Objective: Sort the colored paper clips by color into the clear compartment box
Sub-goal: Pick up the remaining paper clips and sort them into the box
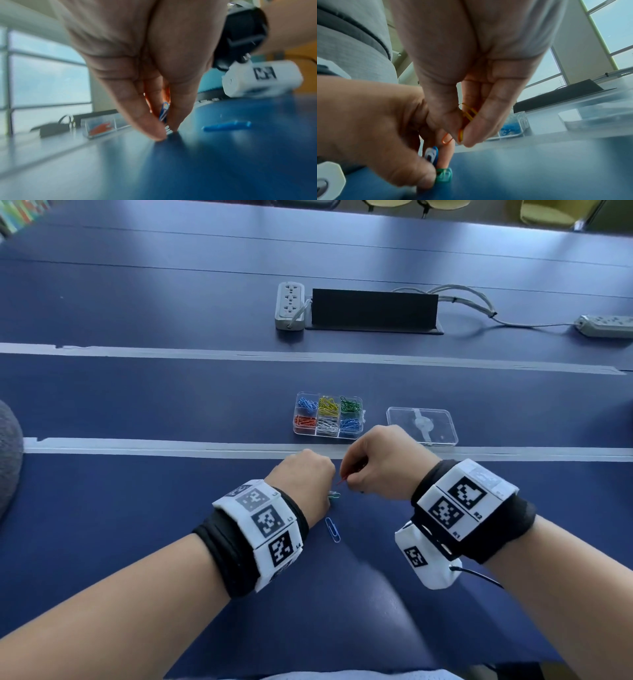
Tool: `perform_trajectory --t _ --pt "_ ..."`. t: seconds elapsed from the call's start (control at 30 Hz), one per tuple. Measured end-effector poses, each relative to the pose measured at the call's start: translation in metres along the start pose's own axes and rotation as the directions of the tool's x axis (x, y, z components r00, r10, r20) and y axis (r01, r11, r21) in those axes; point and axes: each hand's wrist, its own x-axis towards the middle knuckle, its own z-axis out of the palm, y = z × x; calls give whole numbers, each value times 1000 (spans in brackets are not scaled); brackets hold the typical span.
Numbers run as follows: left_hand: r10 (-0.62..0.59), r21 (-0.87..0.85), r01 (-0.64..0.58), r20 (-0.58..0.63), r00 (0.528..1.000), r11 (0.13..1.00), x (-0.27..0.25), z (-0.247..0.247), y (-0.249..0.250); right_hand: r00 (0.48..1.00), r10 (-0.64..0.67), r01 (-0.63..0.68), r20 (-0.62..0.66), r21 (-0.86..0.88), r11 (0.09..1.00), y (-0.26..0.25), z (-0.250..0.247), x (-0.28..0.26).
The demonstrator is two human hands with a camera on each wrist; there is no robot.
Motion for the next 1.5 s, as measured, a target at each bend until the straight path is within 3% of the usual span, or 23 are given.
perform_trajectory --t 0.2,0.27,0.37,0.43,0.53,0.7,0.77,0.83,1.0,1.1,1.2,1.33,1.37,1.43,1.5 --pt "77 66 -77 10 997 995 4 -1 -1 998 21 -17 -60 55 998 5 -19 -2" --pt "66 -25 -66 -19 998 997 6 -2 -4 997 6 0 -77 69 998 4 -24 -4" --pt "-66 -300 54 -33 997 952 5 -3 -13 995 -38 46 -93 77 996 -4 -27 -6" --pt "-163 -619 163 56 985 769 4 -1 -19 994 -70 77 -83 79 994 -11 -27 -4" --pt "-185 -919 225 171 968 324 -2 -1 -23 991 -122 125 -57 48 991 -24 -23 0" --pt "-125 -924 299 334 934 -238 -10 -2 -24 979 -202 204 -37 28 979 -37 -11 9" --pt "-57 -853 327 381 923 -406 -14 -3 -27 971 -238 238 -36 14 971 -41 -7 9" --pt "15 -791 340 387 922 -508 -19 -4 -30 958 -285 285 -3 -20 958 -46 -4 7" --pt "16 -812 281 318 948 -512 -22 3 -28 906 -413 421 96 -95 902 -56 0 -1" --pt "4 -811 262 305 952 -522 -23 6 -27 891 -449 453 63 -65 889 -56 -3 -3" --pt "-1 -773 242 299 954 -586 -23 10 -29 899 -438 438 4 -13 899 -52 -4 -1" --pt "4 -679 223 308 951 -699 -26 14 -39 945 -287 281 -159 -61 958 -38 -4 -2" --pt "-18 -657 192 299 954 -729 -26 16 -43 960 -237 222 -151 -106 969 -34 -1 -3" --pt "-75 -632 121 274 959 -765 -27 18 -52 993 -117 114 3 -259 959 -26 9 -8" --pt "-100 -640 82 242 965 -764 -27 20 -57 986 28 37 162 -382 924 -21 24 -13"
